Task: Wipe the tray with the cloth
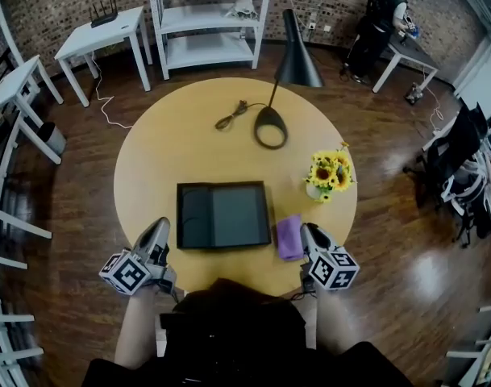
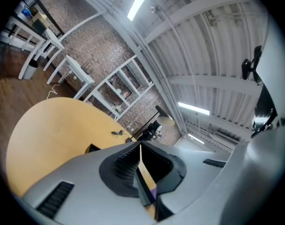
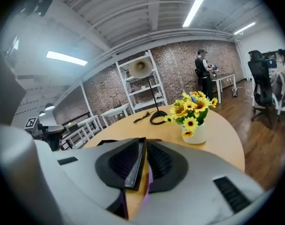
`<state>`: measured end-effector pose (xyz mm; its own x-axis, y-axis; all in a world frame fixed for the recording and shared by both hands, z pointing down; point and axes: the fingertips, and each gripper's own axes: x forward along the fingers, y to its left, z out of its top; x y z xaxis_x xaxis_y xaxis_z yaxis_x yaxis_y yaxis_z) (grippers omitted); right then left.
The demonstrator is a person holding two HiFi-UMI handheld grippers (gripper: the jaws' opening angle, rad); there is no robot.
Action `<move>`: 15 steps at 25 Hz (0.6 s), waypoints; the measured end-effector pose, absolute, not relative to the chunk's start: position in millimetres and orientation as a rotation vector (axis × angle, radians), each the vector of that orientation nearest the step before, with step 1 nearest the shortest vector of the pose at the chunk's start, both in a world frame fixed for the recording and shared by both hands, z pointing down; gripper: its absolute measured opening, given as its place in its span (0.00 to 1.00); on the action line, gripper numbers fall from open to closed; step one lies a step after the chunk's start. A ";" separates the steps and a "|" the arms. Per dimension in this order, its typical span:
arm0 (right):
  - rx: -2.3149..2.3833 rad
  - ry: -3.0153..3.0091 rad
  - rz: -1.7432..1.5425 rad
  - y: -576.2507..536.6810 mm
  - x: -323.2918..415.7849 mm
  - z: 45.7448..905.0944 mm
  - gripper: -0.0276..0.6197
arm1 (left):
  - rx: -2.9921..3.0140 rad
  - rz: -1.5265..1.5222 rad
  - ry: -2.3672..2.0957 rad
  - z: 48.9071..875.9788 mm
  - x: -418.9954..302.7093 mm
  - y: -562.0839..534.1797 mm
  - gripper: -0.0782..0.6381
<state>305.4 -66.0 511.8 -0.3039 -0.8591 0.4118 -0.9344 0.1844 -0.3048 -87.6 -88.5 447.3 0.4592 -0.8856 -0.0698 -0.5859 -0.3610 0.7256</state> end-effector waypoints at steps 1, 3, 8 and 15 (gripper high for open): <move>1.774 -2.329 0.754 -68.2 303.3 501.6 0.10 | 2.107 -0.648 -1.240 435.8 -95.0 -87.3 0.11; 1.817 -2.387 0.719 -70.6 299.4 481.0 0.05 | 2.183 -0.654 -1.327 415.5 -109.8 -82.8 0.11; 1.894 -2.430 0.431 -73.1 295.8 435.7 0.05 | 2.358 -0.537 -1.515 393.4 -130.9 -69.4 0.11; 2.084 -2.423 0.362 -73.1 318.8 407.3 0.05 | 2.407 -0.525 -1.576 384.5 -143.2 -62.0 0.11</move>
